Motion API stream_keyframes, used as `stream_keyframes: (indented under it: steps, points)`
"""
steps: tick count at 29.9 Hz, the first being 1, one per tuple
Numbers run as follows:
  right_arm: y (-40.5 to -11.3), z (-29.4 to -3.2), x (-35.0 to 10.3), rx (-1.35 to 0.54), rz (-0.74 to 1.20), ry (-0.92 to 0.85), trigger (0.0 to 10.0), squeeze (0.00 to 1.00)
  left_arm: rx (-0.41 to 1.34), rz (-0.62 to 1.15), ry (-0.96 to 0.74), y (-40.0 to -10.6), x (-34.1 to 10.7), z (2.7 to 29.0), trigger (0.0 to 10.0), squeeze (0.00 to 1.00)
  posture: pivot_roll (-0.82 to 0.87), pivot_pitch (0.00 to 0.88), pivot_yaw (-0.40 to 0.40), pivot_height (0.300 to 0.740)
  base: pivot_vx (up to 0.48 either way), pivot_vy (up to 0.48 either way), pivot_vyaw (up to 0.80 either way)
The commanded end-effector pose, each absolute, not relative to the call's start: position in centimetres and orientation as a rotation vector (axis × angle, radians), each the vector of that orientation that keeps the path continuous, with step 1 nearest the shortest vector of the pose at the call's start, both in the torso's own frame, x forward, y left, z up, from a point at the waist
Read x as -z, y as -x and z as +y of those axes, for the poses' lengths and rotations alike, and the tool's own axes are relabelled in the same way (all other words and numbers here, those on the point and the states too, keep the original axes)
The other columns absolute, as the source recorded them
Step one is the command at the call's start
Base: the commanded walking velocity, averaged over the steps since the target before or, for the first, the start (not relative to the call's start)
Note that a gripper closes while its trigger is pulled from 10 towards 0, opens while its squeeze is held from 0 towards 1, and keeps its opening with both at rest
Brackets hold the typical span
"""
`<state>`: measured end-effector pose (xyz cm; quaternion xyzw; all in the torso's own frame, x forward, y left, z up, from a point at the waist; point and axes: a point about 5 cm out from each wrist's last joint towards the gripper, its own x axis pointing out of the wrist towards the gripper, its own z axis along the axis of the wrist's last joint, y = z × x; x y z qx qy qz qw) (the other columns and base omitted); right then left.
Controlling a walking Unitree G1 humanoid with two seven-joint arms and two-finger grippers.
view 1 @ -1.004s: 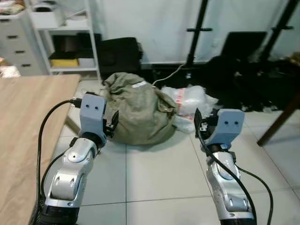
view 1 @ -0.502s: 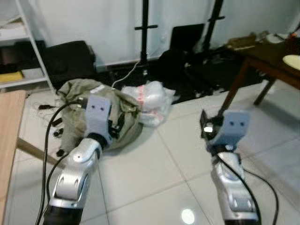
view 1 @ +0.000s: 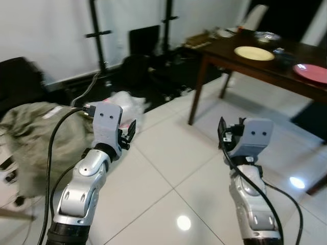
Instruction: Setting the table
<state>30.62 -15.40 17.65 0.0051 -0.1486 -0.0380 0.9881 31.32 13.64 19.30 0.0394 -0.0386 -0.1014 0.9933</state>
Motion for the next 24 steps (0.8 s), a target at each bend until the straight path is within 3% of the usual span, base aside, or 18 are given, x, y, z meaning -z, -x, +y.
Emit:
stream_keyframes:
  steps: [1,24]
  points:
    - [-30.58,-15.42,-17.49,0.079,-0.286,-0.006,10.0,0.00,0.206,-0.064,-0.081,-31.25,-18.93,13.62,10.0,0.00,0.00,0.000,0.077,0.740,0.000,0.000,-0.78]
    - [-30.52,-15.42,-17.59,0.077,-0.285,-0.004,10.0,0.00,0.238,-0.091,-0.042,-31.08,-19.42,12.87,10.0,0.00,-0.01,0.000,0.073,0.740,0.000,0.000,-0.78]
